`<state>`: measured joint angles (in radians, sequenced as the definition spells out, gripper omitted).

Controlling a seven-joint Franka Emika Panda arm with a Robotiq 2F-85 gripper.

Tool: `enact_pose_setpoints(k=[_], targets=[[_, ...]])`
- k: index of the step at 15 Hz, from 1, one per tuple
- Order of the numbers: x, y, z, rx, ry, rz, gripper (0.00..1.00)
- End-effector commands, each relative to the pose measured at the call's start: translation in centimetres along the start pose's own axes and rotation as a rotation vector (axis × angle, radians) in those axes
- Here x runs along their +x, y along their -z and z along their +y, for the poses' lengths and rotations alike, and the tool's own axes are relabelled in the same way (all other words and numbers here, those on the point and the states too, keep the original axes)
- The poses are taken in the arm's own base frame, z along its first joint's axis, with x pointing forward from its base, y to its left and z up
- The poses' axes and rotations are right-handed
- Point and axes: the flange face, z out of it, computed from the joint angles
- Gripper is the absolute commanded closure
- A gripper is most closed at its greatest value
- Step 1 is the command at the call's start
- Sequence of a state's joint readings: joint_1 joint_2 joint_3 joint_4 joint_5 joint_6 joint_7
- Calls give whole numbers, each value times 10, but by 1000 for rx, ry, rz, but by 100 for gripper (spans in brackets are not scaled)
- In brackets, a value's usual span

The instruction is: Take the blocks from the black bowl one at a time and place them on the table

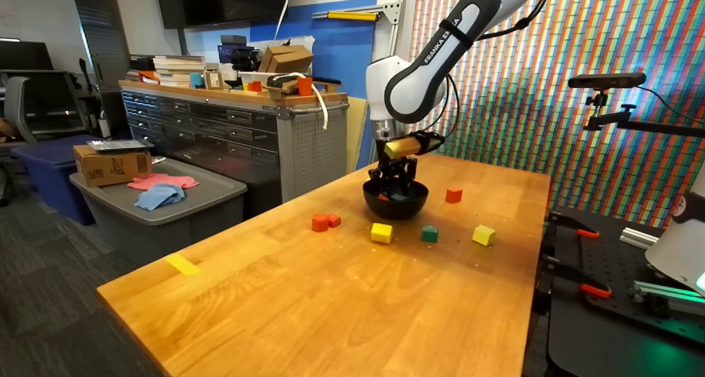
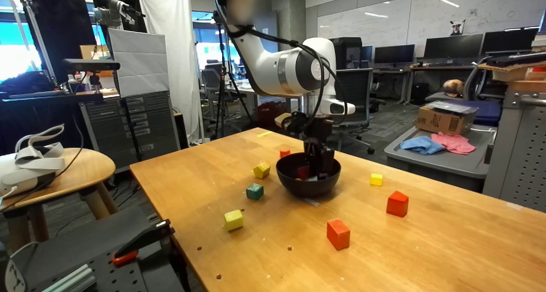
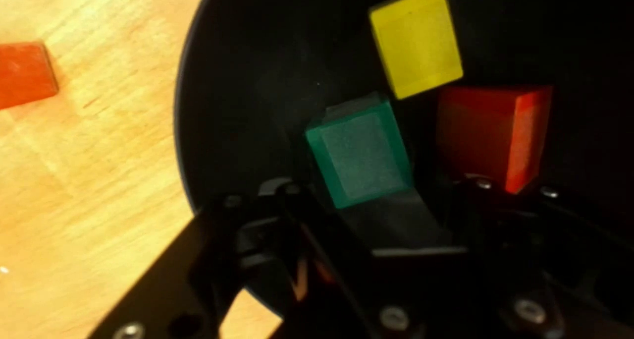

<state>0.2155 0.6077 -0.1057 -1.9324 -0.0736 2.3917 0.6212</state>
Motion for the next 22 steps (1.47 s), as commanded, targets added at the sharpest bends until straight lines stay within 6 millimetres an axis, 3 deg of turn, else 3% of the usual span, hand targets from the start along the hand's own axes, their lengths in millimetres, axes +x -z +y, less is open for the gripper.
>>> enact_pose_setpoints(k=[1, 3, 6, 8, 12, 15, 17, 20, 22], targets=[[11, -8, -5, 5, -31, 33, 70], [13, -9, -6, 0, -35, 36, 67], [9, -3, -6, 8, -34, 43, 77], [2, 16, -6, 28, -19, 77, 81], [-14, 73, -17, 47, 40, 290, 81], [-18, 114, -36, 36, 77, 423, 81], [-14, 129, -54, 48, 103, 469, 81], [2, 126, -82, 62, 129, 488, 81], [11, 112, -99, 77, 160, 475, 81]])
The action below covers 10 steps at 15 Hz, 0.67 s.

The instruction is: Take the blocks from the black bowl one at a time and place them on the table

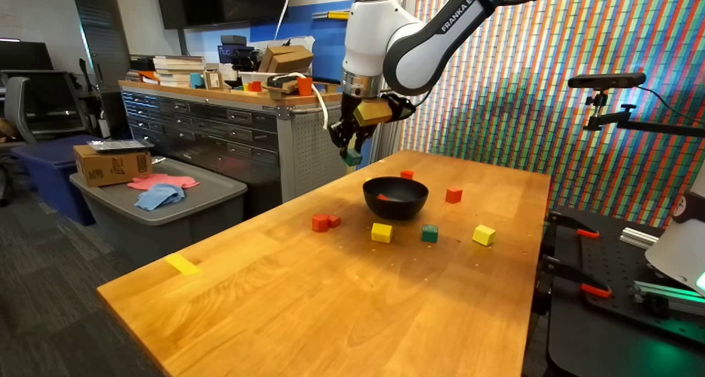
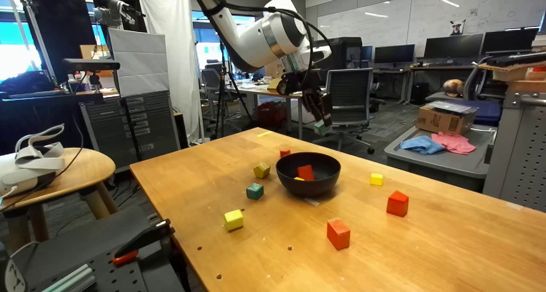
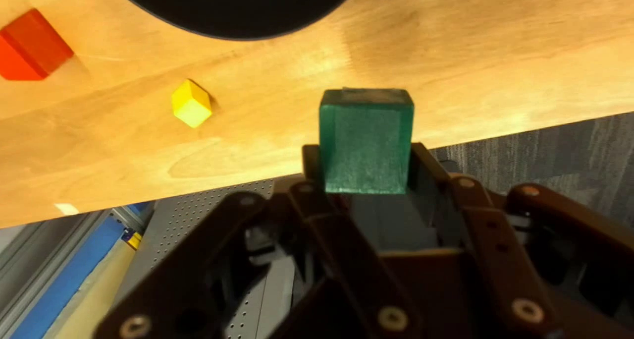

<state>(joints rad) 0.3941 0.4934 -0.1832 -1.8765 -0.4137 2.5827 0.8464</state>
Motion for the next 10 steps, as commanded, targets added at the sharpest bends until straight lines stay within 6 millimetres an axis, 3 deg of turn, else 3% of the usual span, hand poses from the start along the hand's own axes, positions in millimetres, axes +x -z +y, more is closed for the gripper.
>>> enact_pose_setpoints(k=[1, 6, 7, 8, 10], targets=[[16, -37, -30, 32, 39, 20, 81], [16, -93, -62, 51, 108, -32, 81], [17, -97, -65, 56, 127, -41, 44], [19, -100, -68, 61, 145, -48, 29], [22, -95, -70, 67, 177, -49, 16]])
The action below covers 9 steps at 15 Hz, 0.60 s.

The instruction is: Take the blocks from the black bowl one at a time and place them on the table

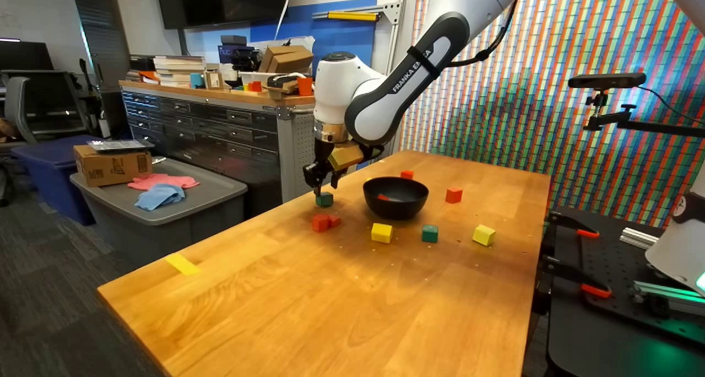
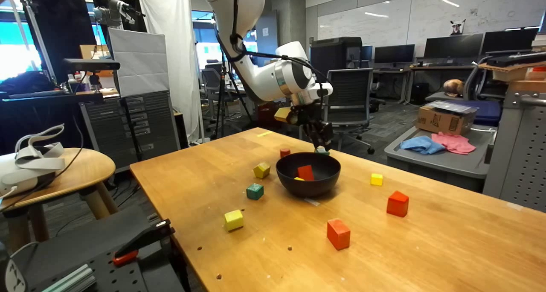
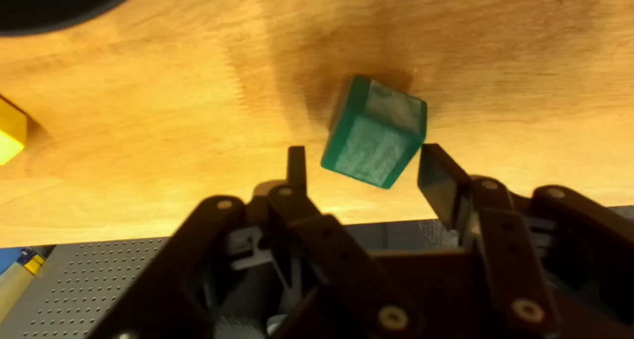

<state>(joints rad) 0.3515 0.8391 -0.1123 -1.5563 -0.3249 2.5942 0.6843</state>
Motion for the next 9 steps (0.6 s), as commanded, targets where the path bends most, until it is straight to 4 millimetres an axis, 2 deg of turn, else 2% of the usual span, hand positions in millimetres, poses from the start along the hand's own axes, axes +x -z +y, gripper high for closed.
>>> enact_pose_setpoints(k=[1, 2, 3, 6, 9], targets=[[19, 13, -4, 15, 60, -12, 8], [21, 21, -3, 14, 67, -15, 2], [21, 30, -1, 13, 72, -19, 0], [19, 64, 14, -32, 70, -37, 0], [9, 93, 43, -57, 33, -67, 0]])
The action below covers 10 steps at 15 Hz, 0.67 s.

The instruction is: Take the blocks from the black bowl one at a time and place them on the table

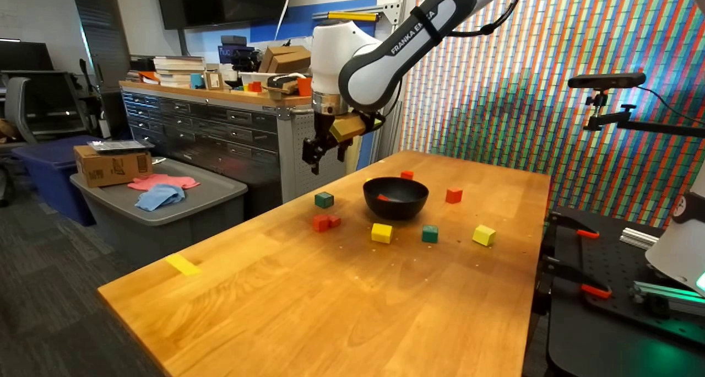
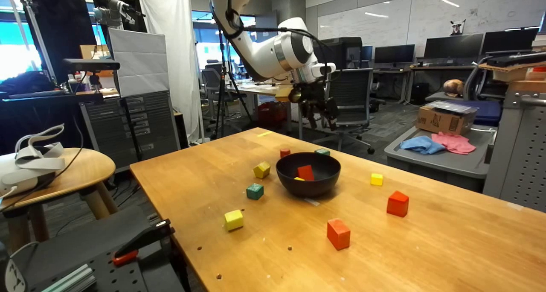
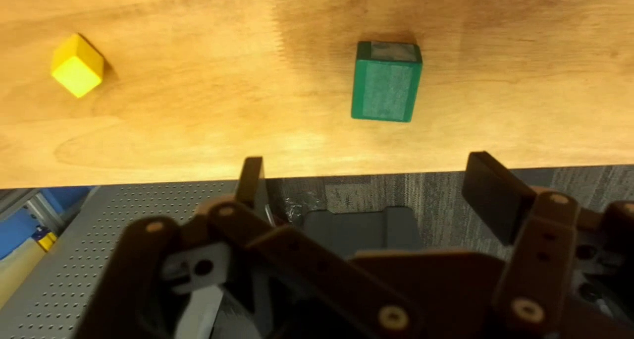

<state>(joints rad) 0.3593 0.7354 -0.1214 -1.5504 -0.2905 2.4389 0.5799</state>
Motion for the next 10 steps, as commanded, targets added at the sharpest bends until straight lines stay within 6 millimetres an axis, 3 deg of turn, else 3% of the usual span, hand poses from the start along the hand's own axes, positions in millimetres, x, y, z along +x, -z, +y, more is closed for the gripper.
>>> enact_pose_setpoints(k=[1, 5, 9, 10], targets=[[-23, 41, 42, -24, -35, -41, 1], [-54, 42, 92, -11, -99, -112, 0], [-88, 21, 128, 47, -147, -191, 0], [-69, 18, 116, -12, -141, -179, 0]])
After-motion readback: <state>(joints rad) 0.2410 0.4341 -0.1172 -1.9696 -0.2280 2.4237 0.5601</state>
